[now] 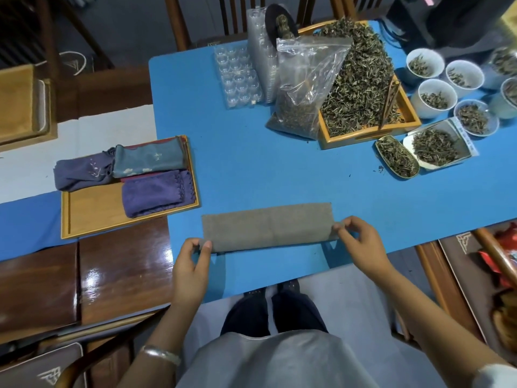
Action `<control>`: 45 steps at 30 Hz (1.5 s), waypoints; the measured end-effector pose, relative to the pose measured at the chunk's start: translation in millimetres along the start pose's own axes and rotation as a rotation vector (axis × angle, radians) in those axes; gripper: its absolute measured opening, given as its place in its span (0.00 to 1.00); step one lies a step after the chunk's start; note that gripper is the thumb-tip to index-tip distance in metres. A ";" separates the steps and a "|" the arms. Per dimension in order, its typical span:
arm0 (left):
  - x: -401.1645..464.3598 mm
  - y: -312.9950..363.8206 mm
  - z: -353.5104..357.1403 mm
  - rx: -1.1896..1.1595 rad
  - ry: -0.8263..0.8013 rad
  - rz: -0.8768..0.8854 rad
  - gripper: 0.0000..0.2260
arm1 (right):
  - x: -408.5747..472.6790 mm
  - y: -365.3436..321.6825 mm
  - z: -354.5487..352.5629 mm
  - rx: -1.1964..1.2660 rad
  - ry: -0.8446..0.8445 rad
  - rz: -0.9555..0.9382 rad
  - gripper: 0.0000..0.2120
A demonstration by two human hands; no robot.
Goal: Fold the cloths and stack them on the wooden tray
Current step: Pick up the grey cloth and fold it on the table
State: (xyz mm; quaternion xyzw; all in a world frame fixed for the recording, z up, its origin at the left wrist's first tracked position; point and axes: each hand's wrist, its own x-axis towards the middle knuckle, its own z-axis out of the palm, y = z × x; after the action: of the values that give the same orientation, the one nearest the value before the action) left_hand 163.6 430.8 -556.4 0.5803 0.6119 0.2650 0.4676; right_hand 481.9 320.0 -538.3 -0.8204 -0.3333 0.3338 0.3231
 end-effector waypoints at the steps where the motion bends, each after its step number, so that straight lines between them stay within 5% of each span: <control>1: 6.1 3.3 2.9 -0.012 0.015 -0.003 0.08 | 7.6 -1.5 2.3 0.053 0.008 0.018 0.11; 10: 47.3 2.2 17.5 0.292 0.139 -0.082 0.12 | 54.3 -4.6 29.0 -0.220 0.070 0.003 0.11; 29: 63.5 4.0 23.0 0.501 0.120 0.000 0.09 | 53.2 -15.8 54.2 -0.681 0.142 -0.084 0.07; 36: 60.0 16.7 19.5 0.538 0.140 -0.097 0.11 | 54.7 -20.8 54.9 -0.722 0.120 -0.045 0.07; 41: 49.4 23.5 0.0 0.514 0.086 -0.270 0.20 | 46.7 -36.9 56.9 -0.646 0.272 0.040 0.12; 45: 36.8 26.9 7.7 0.450 0.023 -0.339 0.21 | 20.0 -55.0 63.7 -0.680 0.340 -0.103 0.11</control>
State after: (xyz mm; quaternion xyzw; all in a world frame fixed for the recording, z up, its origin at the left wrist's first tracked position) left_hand 187.0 469.4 -546.1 0.5558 0.7489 0.0472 0.3577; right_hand 426.1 386.1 -539.8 -0.9067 -0.4072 0.0466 0.0995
